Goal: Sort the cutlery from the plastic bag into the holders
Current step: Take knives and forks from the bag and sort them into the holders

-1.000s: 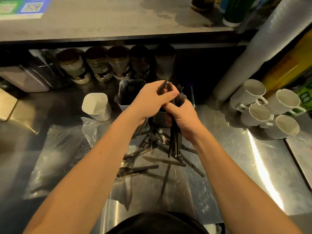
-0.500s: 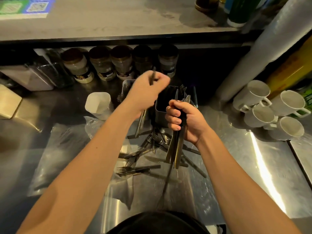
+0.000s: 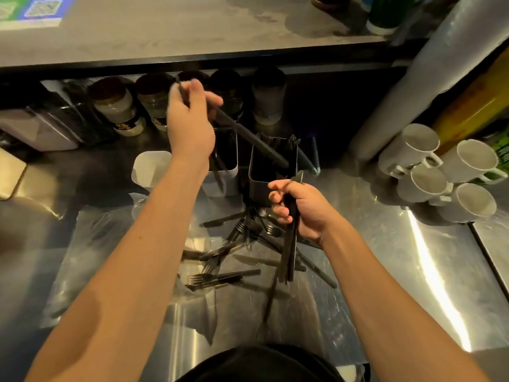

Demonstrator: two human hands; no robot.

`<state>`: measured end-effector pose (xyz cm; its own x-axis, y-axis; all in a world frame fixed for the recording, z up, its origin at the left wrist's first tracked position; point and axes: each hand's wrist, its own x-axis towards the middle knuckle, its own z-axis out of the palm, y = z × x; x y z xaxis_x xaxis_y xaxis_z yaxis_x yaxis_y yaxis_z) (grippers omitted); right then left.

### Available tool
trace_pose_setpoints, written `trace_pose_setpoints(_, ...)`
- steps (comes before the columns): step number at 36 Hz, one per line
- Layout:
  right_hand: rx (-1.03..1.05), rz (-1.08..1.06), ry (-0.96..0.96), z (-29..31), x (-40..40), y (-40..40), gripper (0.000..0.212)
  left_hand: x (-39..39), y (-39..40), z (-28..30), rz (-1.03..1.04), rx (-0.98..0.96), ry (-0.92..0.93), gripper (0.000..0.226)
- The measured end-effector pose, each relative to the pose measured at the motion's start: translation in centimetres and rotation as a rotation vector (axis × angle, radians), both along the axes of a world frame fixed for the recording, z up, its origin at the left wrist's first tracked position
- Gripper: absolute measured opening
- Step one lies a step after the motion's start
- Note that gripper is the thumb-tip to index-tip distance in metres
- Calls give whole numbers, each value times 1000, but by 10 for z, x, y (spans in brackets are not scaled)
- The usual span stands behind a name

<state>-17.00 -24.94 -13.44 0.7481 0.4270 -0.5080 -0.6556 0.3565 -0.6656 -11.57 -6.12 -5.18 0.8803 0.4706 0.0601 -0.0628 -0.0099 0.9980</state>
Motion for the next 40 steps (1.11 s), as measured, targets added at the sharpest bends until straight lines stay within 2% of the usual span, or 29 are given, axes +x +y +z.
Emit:
trace_pose_setpoints(3,-13,-140,46,-7,3,-6,11,16,-9,5,28,-103,-107,12)
trace_pose_setpoints(8,33,-283,66,-13,10,-19,11,40,-39,-10,-36,-211,-129,6)
trace_pose_setpoints(13,-163,-320,26,-13,16,-27,12,56,-63,-31,14,-81,-75,11)
trace_pose_setpoints(17,-378,-350,14,-24,18,-23,9,62,-70,-48,2,-73,-9,14)
trace_pose_setpoints(25,-522,-296,-33,-31,28,-17,19,60,-69,-72,-43,78,-46,17)
trace_pose_setpoints(28,-507,-260,-47,-25,34,-16,20,58,-70,-77,-173,157,-24,16)
trace_pose_setpoints(30,-513,-236,-68,-21,37,-15,19,56,-69,-92,-349,326,119,17)
trace_pose_setpoints(32,-513,-247,-77,-18,39,-15,18,54,-60,-106,-545,592,323,23)
trace_pose_setpoints(34,-458,-283,-64,-14,39,-18,14,52,-50,-108,-690,700,441,25)
trace_pose_setpoints(36,-346,-309,-47,-9,39,-20,7,50,-44,-104,-735,645,455,26)
trace_pose_setpoints(40,-241,-317,-63,-1,39,-22,3,51,-42,-90,-567,473,397,28)
